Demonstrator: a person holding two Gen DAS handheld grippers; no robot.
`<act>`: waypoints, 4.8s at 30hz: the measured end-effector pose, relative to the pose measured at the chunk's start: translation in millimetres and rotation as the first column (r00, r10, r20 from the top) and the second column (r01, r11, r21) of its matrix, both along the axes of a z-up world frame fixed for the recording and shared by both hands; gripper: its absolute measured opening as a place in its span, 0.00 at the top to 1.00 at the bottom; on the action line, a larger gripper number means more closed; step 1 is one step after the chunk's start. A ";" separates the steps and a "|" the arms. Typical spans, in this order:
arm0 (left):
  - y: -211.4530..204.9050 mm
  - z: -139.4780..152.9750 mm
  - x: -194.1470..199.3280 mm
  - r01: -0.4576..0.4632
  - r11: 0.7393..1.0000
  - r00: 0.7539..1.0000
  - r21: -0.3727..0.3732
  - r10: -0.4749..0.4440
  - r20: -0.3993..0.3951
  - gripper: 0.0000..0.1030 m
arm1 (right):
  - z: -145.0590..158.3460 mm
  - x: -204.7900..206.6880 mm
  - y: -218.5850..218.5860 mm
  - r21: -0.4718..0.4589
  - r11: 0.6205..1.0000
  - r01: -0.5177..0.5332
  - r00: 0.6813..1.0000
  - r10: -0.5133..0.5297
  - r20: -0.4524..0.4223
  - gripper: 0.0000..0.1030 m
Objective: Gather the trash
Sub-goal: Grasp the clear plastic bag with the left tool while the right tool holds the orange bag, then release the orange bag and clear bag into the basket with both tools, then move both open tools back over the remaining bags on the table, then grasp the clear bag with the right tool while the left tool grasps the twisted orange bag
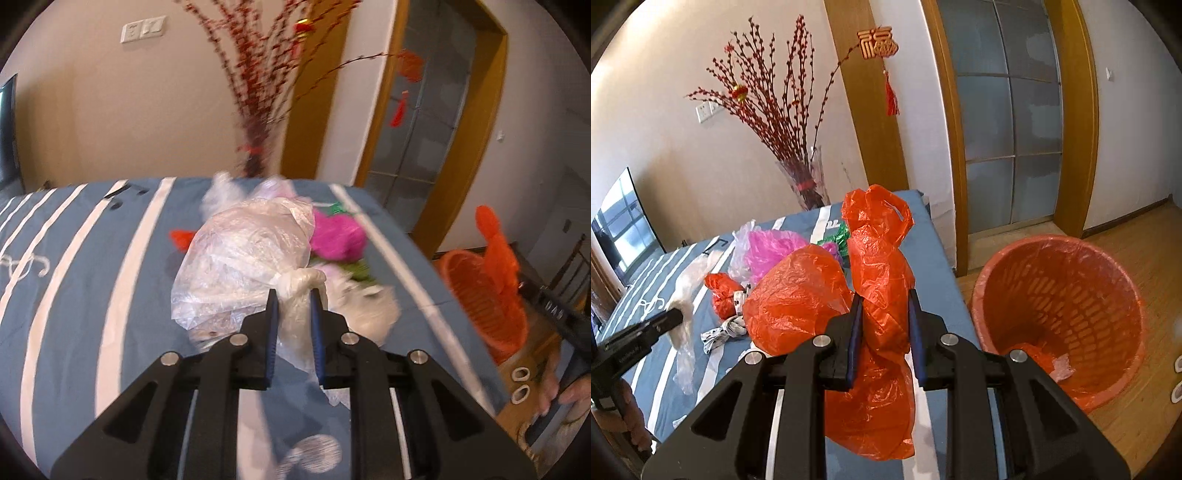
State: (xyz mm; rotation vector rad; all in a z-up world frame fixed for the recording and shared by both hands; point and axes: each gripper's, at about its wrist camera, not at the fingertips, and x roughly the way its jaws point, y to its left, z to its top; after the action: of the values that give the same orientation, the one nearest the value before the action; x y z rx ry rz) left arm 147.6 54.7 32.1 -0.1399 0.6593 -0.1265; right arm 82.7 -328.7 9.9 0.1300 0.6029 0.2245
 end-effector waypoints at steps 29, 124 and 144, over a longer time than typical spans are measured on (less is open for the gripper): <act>-213.9 22.3 57.3 0.382 0.923 0.923 -0.040 -0.378 0.072 0.83 | 13.2 -38.1 -125.8 0.040 0.961 0.274 0.958 -0.276 0.076 0.77; 73.2 -63.0 33.3 -0.218 0.971 0.974 0.101 0.223 -0.047 0.22 | -85.5 40.3 125.6 0.022 0.977 -0.212 0.944 0.210 -0.256 0.62; 69.0 -56.2 84.8 -0.217 0.975 0.969 0.040 0.220 -0.111 0.28 | -68.0 25.4 75.0 -0.017 0.992 -0.127 0.975 0.122 -0.185 0.94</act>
State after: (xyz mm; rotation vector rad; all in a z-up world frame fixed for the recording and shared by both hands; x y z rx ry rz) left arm 232.4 123.6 -24.2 -0.1934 0.7558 0.1042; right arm 108.1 -253.7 -58.1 0.0858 0.7985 0.3277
